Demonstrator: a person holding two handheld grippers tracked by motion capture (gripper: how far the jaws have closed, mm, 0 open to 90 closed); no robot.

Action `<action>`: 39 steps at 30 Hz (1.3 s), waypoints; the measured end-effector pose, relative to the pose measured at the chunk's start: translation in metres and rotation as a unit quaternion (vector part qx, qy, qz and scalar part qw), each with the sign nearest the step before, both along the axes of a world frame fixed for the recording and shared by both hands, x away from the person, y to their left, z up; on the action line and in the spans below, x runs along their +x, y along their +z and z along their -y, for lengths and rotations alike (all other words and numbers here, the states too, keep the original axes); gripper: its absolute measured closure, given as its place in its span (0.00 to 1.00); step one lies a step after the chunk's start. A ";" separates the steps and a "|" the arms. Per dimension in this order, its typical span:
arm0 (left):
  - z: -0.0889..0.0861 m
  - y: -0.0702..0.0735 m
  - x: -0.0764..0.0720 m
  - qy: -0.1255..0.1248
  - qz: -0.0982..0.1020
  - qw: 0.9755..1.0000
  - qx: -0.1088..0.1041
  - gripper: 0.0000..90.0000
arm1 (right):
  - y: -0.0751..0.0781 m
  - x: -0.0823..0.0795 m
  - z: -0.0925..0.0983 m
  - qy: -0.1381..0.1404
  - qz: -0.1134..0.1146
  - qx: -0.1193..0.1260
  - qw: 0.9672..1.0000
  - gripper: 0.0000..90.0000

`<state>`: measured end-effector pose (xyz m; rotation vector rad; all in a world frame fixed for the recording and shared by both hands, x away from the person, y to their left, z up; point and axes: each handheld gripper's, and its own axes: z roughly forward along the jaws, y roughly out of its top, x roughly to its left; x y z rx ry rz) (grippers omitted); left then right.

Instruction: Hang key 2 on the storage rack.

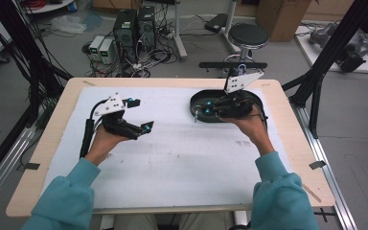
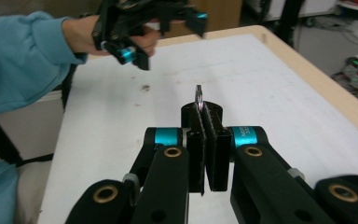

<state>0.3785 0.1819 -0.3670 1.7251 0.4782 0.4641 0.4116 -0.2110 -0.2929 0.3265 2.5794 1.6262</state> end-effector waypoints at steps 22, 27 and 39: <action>-0.080 -0.065 -0.061 0.096 0.009 0.994 -0.055 0.02 | 0.041 0.036 0.058 -0.104 0.016 -0.008 0.994 0.99; -0.083 -0.074 -0.067 0.101 0.014 0.993 -0.059 0.02 | 0.047 0.047 0.069 -0.123 0.011 -0.014 0.992 0.99; -0.089 -0.088 -0.075 0.120 0.030 0.989 -0.084 0.02 | 0.058 0.073 0.071 -0.141 0.005 -0.046 0.989 0.99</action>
